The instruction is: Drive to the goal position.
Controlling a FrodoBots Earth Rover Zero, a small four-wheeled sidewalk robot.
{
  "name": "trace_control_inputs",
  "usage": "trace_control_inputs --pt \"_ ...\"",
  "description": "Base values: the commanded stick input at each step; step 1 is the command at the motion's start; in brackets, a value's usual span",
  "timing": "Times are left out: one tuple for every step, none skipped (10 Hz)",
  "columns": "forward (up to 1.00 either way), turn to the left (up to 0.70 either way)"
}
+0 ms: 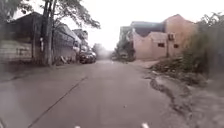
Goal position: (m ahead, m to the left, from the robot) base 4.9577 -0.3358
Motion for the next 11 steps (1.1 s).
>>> trace_control_inputs --pt "1.00 0.01" --pt "1.00 0.01" --pt "1.00 0.01" --pt "1.00 0.01" --pt "1.00 0.01" --pt "1.00 0.01" --pt "1.00 0.01" --pt "1.00 0.01" --pt "1.00 0.01" --pt "1.00 0.01" --pt "1.00 0.01"
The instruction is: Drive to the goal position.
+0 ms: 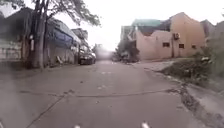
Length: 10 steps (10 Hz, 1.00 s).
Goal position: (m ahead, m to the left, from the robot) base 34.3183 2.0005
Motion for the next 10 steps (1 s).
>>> trace_control_inputs --pt "1.00 0.01" --pt "1.00 0.01" --pt "1.00 0.01" --pt "1.00 0.01" --pt "1.00 0.01" --pt "1.00 0.01" --pt "1.00 0.01" --pt "1.00 0.01" --pt "1.00 0.01" --pt "1.00 0.01"
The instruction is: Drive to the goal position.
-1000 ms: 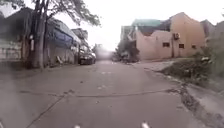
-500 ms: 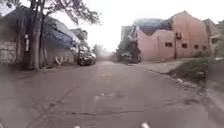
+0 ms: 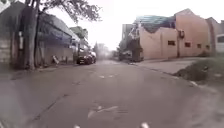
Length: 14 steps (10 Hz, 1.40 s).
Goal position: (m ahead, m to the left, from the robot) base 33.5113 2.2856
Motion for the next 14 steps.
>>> trace_control_inputs --pt "1.00 0.01" --pt "1.00 0.01" --pt "1.00 0.01" --pt "1.00 0.01" --pt "1.00 0.01" --pt "1.00 0.01" --pt "1.00 0.01" --pt "1.00 0.01" --pt "1.00 0.01" --pt "1.00 0.01" --pt "1.00 0.01" --pt "1.00 0.01" --pt "1.00 0.01" --pt "1.00 0.01"
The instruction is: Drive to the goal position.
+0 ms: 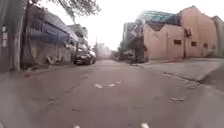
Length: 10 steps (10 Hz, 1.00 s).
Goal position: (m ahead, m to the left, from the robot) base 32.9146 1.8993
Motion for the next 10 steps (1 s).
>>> trace_control_inputs --pt "1.00 0.01" --pt "1.00 0.01" --pt "1.00 0.01" --pt "1.00 0.01" --pt "1.00 0.01" --pt "1.00 0.01" --pt "1.00 0.01" --pt "1.00 0.01" --pt "1.00 0.01" --pt "1.00 0.01"
